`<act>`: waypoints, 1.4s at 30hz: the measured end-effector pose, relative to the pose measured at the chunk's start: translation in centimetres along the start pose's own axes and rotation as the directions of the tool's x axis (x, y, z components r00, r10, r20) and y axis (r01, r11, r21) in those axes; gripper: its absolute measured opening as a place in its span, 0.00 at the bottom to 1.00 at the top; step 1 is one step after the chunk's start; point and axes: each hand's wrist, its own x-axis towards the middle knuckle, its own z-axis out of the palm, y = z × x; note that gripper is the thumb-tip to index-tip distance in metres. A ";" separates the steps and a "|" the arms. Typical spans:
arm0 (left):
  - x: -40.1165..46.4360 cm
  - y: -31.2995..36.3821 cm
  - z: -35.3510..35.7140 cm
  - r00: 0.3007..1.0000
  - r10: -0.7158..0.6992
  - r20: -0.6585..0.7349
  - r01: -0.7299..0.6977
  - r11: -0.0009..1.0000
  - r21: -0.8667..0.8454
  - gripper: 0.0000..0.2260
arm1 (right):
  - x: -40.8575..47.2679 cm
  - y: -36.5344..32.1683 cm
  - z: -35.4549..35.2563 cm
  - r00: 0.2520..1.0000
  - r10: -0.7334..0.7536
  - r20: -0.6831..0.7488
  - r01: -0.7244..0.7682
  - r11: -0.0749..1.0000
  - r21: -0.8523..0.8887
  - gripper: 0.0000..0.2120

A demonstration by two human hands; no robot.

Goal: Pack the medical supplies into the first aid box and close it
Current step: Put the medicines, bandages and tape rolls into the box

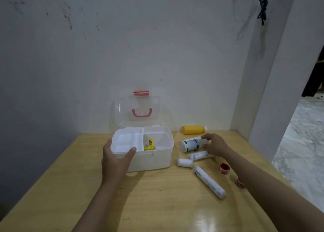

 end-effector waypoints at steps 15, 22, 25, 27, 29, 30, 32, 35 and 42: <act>0.1 -0.3 0.0 1.000 -0.010 0.006 0.010 1.000 -0.029 0.40 | -1.4 -0.7 -3.6 0.987 -0.064 -0.146 0.102 0.957 0.270 0.11; 0.2 -0.4 0.0 0.999 -0.028 0.019 0.028 0.999 -0.030 0.41 | -4.8 -5.9 -9.1 0.932 -0.247 -0.266 0.327 0.890 0.318 0.11; 0.2 -0.5 -0.1 0.999 -0.039 0.017 0.040 0.999 -0.029 0.41 | -5.9 -9.0 -10.3 0.902 -0.328 -0.280 0.412 0.846 0.339 0.11; 0.2 -0.5 0.0 0.999 -0.041 0.019 0.042 0.999 -0.028 0.41 | -6.3 -11.0 -10.1 0.891 -0.372 -0.260 0.443 0.837 0.320 0.11; 0.2 -0.6 0.0 0.999 -0.042 0.019 0.043 0.999 -0.030 0.41 | -6.4 -12.8 -9.2 0.888 -0.409 -0.212 0.456 0.844 0.282 0.11; 0.2 -0.5 0.0 0.999 -0.044 0.018 0.044 0.999 -0.030 0.41 | -6.3 -13.6 -8.5 0.887 -0.424 -0.184 0.460 0.850 0.258 0.11; 0.2 -0.5 0.1 0.999 -0.044 0.019 0.044 0.998 -0.033 0.41 | -6.3 -15.0 -6.9 0.886 -0.447 -0.123 0.463 0.861 0.209 0.12; 0.2 -0.5 0.0 0.999 -0.042 0.025 0.043 0.998 -0.036 0.41 | -6.3 -16.0 -4.5 0.895 -0.444 -0.047 0.445 0.875 0.191 0.13; 0.3 -0.6 -0.1 0.999 -0.034 0.020 0.035 0.999 -0.020 0.41 | -6.1 -17.3 -1.1 0.902 -0.430 0.042 0.412 0.886 0.214 0.15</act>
